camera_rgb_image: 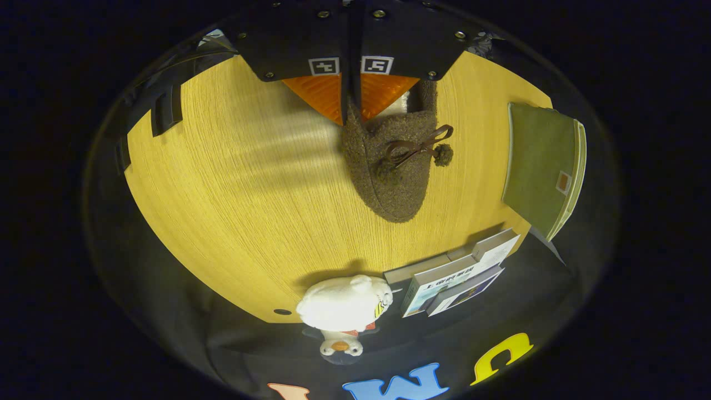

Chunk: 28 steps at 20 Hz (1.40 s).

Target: Open the storage box then place both shoes into the box .Put the left shoe in first, then the right shoe, with the right side of both shoes facing outward in a uniform manner.

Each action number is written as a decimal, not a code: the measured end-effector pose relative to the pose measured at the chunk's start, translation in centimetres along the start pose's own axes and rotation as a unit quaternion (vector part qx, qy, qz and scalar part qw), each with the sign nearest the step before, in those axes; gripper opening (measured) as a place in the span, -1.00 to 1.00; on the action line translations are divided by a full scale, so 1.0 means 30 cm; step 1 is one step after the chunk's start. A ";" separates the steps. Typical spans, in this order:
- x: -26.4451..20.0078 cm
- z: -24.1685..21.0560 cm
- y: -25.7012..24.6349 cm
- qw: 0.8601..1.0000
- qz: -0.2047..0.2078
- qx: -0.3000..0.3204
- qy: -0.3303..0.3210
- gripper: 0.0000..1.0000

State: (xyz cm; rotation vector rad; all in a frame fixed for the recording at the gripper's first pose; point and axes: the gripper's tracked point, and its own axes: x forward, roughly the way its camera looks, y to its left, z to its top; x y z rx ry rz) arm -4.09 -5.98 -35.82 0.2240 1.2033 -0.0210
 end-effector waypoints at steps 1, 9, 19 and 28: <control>-0.013 0.007 0.023 1.000 0.005 0.010 -0.004 -1.00; -0.119 0.075 0.220 0.998 0.027 0.047 -0.024 -1.00; -0.212 0.163 0.522 0.997 0.060 0.042 -0.039 -1.00; -0.231 0.210 0.824 0.992 0.112 0.045 -0.045 -1.00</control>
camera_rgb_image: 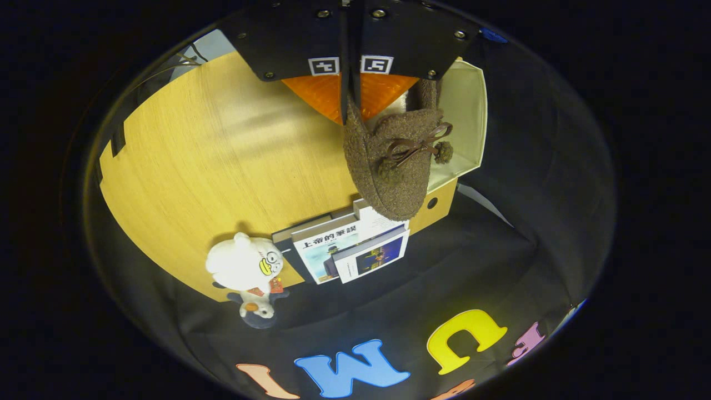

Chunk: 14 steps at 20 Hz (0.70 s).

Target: Open the storage box then place both shoes into the box .Put the left shoe in first, then the right shoe, with the right side of both shoes facing outward in a uniform manner.

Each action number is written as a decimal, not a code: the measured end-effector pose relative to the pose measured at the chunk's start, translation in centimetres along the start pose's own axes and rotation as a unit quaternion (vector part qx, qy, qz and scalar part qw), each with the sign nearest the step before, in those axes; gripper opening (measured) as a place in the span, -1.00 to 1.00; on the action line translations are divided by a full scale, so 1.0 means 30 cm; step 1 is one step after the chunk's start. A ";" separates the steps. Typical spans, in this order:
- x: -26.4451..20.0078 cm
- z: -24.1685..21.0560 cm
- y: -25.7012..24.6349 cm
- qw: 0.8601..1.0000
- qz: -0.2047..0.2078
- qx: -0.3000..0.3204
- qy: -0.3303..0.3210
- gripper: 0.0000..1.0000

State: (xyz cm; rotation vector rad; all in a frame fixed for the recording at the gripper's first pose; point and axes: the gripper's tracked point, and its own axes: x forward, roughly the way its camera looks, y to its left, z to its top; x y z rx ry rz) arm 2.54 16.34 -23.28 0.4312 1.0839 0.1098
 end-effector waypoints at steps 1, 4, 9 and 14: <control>0.007 0.001 0.031 1.000 0.005 0.002 -0.001 -1.00; 0.023 -0.007 0.124 1.000 0.022 0.008 0.000 -1.00; 0.075 -0.039 0.261 0.999 0.047 0.016 0.006 -1.00; 0.144 -0.091 0.337 0.999 0.048 0.014 0.018 -1.00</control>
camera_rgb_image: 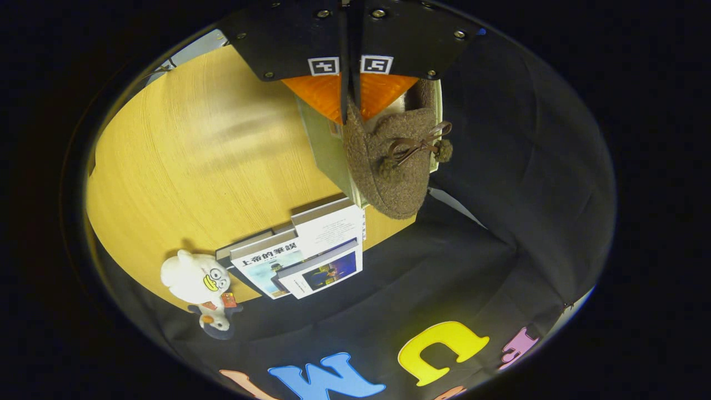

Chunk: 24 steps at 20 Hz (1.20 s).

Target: Open the storage box then place both shoes into the box .Put the left shoe in first, then the right shoe, with the right side of both shoes facing outward in a uniform manner.

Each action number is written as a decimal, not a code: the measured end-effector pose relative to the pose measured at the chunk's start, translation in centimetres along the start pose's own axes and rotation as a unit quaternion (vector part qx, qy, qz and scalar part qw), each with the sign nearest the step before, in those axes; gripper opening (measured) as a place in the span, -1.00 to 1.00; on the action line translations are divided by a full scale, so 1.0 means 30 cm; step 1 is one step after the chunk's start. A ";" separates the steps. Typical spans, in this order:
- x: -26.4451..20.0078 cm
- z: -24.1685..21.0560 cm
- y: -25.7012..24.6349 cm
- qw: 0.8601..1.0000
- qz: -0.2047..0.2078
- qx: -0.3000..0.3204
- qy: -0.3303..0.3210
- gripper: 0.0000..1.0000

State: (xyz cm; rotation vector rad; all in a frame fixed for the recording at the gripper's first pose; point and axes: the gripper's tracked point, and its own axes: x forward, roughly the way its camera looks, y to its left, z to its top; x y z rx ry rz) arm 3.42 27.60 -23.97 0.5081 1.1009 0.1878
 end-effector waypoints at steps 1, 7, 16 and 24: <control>0.012 -0.012 0.009 1.000 -0.001 0.000 0.002 -1.00; 0.028 -0.022 0.015 1.000 -0.009 -0.022 -0.019 0.19; -0.194 0.131 -0.016 0.988 -0.006 -0.087 -0.127 0.95; -0.460 0.289 -0.195 0.964 -0.022 -0.159 -0.212 0.96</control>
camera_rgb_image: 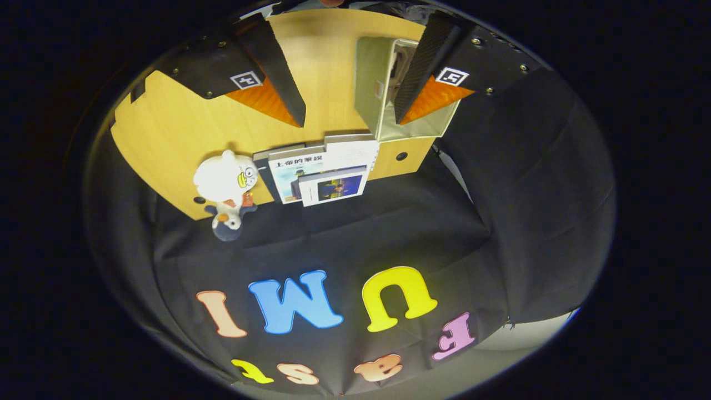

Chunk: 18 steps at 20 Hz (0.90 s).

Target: Open the storage box then place both shoes into the box .Put the left shoe in first, then the right shoe, with the right side of both shoes facing outward in a uniform manner.

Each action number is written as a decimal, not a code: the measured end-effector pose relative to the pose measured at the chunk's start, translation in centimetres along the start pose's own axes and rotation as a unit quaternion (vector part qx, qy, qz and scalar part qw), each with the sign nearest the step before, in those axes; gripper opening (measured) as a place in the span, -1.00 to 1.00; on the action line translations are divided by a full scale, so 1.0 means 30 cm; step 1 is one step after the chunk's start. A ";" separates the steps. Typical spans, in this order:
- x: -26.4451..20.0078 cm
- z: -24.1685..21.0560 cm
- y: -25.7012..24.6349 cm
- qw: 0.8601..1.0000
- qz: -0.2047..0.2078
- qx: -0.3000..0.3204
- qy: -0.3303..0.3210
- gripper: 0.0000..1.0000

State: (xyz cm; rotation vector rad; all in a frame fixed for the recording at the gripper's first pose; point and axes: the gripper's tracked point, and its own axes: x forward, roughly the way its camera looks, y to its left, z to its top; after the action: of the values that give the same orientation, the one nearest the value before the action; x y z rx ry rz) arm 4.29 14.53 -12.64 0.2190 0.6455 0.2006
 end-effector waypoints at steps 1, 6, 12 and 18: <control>-0.025 0.028 -0.034 1.000 -0.003 -0.010 -0.011 0.95; -0.140 0.151 -0.208 0.997 -0.020 -0.036 -0.061 0.95; -0.252 0.253 -0.381 0.990 -0.049 -0.068 -0.117 0.95; -0.340 0.322 -0.468 0.982 -0.053 -0.075 -0.163 0.95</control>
State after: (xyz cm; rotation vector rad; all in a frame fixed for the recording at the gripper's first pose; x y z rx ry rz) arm 3.89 -2.82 -2.98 0.0687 0.3128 0.1069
